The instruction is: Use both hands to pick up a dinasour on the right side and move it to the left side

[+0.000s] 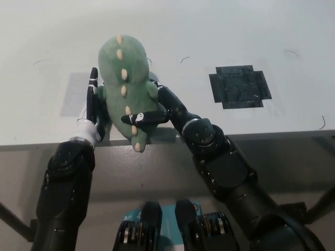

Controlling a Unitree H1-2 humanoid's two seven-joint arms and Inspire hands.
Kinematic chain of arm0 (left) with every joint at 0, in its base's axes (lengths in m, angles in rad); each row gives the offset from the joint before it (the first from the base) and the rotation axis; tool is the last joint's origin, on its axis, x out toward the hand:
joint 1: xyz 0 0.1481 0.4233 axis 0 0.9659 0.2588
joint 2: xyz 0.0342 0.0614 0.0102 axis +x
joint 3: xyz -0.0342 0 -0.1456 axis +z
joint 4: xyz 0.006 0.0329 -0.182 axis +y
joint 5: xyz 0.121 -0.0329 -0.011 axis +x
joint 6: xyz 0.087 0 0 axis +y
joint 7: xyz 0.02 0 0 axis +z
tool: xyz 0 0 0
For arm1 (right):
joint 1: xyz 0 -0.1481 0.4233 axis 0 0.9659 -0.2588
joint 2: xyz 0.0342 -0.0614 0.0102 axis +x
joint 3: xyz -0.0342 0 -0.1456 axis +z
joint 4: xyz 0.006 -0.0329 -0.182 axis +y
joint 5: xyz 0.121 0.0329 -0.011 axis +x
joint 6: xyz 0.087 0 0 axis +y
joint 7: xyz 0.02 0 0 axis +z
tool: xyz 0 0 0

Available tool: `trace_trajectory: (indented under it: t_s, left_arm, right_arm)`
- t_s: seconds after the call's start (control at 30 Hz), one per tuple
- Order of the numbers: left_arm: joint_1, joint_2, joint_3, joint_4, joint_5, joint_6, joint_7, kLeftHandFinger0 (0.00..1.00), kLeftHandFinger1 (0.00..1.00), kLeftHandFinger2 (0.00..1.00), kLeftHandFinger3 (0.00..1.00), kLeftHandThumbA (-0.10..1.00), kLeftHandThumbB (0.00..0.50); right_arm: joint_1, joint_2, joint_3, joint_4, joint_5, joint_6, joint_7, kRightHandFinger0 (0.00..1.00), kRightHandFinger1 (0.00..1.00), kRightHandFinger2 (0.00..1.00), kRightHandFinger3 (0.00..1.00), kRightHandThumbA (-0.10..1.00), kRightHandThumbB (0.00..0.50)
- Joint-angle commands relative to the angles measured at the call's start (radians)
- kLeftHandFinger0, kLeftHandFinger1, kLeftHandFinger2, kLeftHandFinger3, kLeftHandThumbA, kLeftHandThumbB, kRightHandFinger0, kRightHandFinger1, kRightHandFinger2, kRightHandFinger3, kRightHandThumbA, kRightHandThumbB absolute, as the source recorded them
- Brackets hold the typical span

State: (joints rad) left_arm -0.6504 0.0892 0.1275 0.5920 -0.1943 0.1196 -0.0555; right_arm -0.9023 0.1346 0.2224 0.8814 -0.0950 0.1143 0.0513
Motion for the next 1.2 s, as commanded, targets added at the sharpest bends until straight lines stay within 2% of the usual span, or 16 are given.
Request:
trace_trajectory:
  t_s: [0.0,0.17,0.27,0.47,0.5,0.53,0.63,0.67,0.7,0.73,0.8,0.83,0.9,0.97,1.03,1.17]
  left_arm:
    - [-0.029,-0.035,-0.026,-0.005,-0.018,0.002,-0.054,1.0,1.0,1.0,1.0,1.0,0.15]
    - [-0.028,-0.029,-0.034,-0.01,-0.007,-0.022,-0.056,1.0,1.0,1.0,1.0,1.0,0.155]
    - [-0.028,-0.027,-0.04,0.001,0.0,-0.039,-0.057,1.0,1.0,1.0,1.0,1.0,0.202]
    - [-0.036,-0.029,-0.039,0.006,-0.007,-0.023,-0.054,1.0,1.0,1.0,1.0,1.0,0.21]
    - [-0.038,-0.03,-0.035,-0.003,-0.009,0.008,-0.042,1.0,1.0,1.0,1.0,1.0,0.196]
    - [-0.039,-0.024,-0.04,0.002,-0.002,0.006,-0.046,1.0,1.0,1.0,1.0,1.0,0.159]
    - [-0.041,-0.01,-0.042,0.005,0.004,0.012,-0.043,1.0,1.0,1.0,1.0,1.0,0.138]
    - [-0.034,0.006,-0.04,0.003,0.021,0.005,-0.024,1.0,1.0,1.0,1.0,1.0,0.196]
    - [-0.033,0.008,-0.04,0.003,0.023,0.004,-0.022,1.0,1.0,1.0,1.0,1.0,0.201]
    - [-0.026,0.004,-0.013,-0.003,-0.008,0.009,-0.018,1.0,1.0,1.0,1.0,1.0,0.261]
    - [-0.003,0.008,0.02,-0.046,-0.041,0.032,-0.012,1.0,1.0,1.0,1.0,1.0,0.291]
    - [0.006,0.022,0.02,-0.05,-0.036,0.017,-0.025,1.0,1.0,1.0,1.0,1.0,0.27]
    - [0.023,0.042,0.019,-0.062,-0.035,-0.004,-0.048,0.97,1.0,1.0,1.0,1.0,0.297]
    - [0.045,0.073,0.029,-0.078,-0.046,-0.001,-0.07,1.0,1.0,1.0,1.0,1.0,0.287]
    - [0.057,0.096,0.035,-0.083,-0.049,-0.008,-0.082,0.99,1.0,1.0,1.0,1.0,0.239]
    - [0.081,0.155,0.08,-0.059,-0.085,-0.034,-0.116,0.97,1.0,1.0,1.0,1.0,0.22]
  right_arm:
    - [-0.046,0.045,0.013,-0.002,-0.008,-0.017,0.038,1.0,1.0,1.0,1.0,1.0,0.161]
    - [-0.046,0.044,0.013,-0.015,-0.004,-0.018,0.049,1.0,1.0,1.0,1.0,1.0,0.167]
    - [-0.045,0.042,0.021,-0.017,-0.016,-0.009,0.042,1.0,1.0,1.0,1.0,1.0,0.176]
    - [-0.046,0.041,0.011,-0.021,-0.004,-0.017,0.046,1.0,1.0,1.0,1.0,1.0,0.171]
    - [-0.043,0.04,0.01,-0.025,-0.005,-0.012,0.042,1.0,1.0,1.0,1.0,1.0,0.19]
    - [-0.038,0.038,0.004,-0.026,0.003,-0.026,0.045,1.0,1.0,1.0,1.0,1.0,0.177]
    - [-0.027,0.026,0.003,-0.042,0.0,-0.019,0.046,1.0,1.0,1.0,1.0,1.0,0.206]
    - [-0.013,0.012,-0.007,-0.066,0.009,-0.02,0.047,1.0,1.0,1.0,1.0,1.0,0.18]
    - [-0.011,0.01,-0.009,-0.069,0.01,-0.02,0.047,1.0,1.0,1.0,1.0,1.0,0.184]
    - [-0.005,-0.002,-0.02,-0.075,0.024,-0.036,0.059,1.0,1.0,1.0,1.0,1.0,0.176]
    - [0.007,-0.031,-0.027,-0.105,0.018,-0.04,0.055,1.0,1.0,1.0,1.0,1.0,0.312]
    - [0.011,-0.044,-0.039,-0.11,0.028,-0.065,0.058,1.0,1.0,1.0,1.0,1.0,0.29]
    - [0.021,-0.064,-0.052,-0.135,0.042,-0.075,0.076,1.0,1.0,1.0,1.0,1.0,0.263]
    - [0.029,-0.073,-0.065,-0.151,0.062,-0.085,0.104,1.0,1.0,1.0,1.0,1.0,0.212]
    - [0.041,-0.1,-0.06,-0.182,0.049,-0.085,0.117,1.0,1.0,1.0,1.0,1.0,0.236]
    - [0.066,-0.169,-0.056,-0.241,0.03,-0.11,0.129,1.0,1.0,1.0,1.0,1.0,0.227]
